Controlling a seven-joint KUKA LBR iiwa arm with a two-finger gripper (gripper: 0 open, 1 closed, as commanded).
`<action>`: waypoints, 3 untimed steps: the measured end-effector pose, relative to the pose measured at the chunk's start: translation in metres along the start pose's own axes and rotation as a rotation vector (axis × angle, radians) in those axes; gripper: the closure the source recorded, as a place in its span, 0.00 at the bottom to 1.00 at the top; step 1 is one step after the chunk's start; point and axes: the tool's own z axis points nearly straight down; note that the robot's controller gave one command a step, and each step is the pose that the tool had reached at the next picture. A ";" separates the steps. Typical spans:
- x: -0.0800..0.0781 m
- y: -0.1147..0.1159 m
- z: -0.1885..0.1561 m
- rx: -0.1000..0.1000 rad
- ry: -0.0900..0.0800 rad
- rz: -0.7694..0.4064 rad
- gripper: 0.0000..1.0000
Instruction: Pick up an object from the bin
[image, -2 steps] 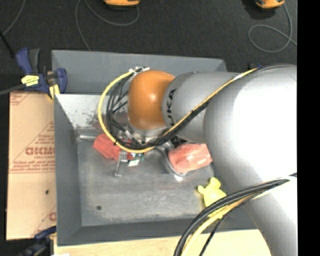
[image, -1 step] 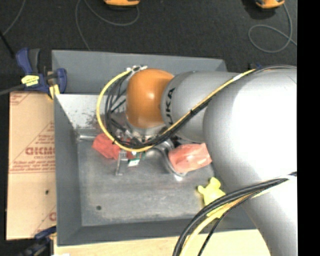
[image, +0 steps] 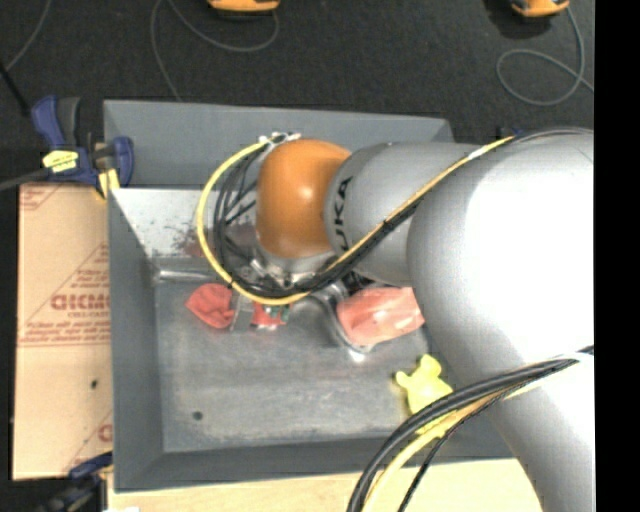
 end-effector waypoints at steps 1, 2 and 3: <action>0.000 0.000 0.000 0.000 0.000 0.000 1.00; 0.000 0.000 -0.001 0.000 0.000 0.000 1.00; 0.001 -0.001 -0.009 0.001 0.003 0.001 1.00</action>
Offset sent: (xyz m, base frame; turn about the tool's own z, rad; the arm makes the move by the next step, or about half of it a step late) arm -0.0001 0.0000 0.0137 0.0000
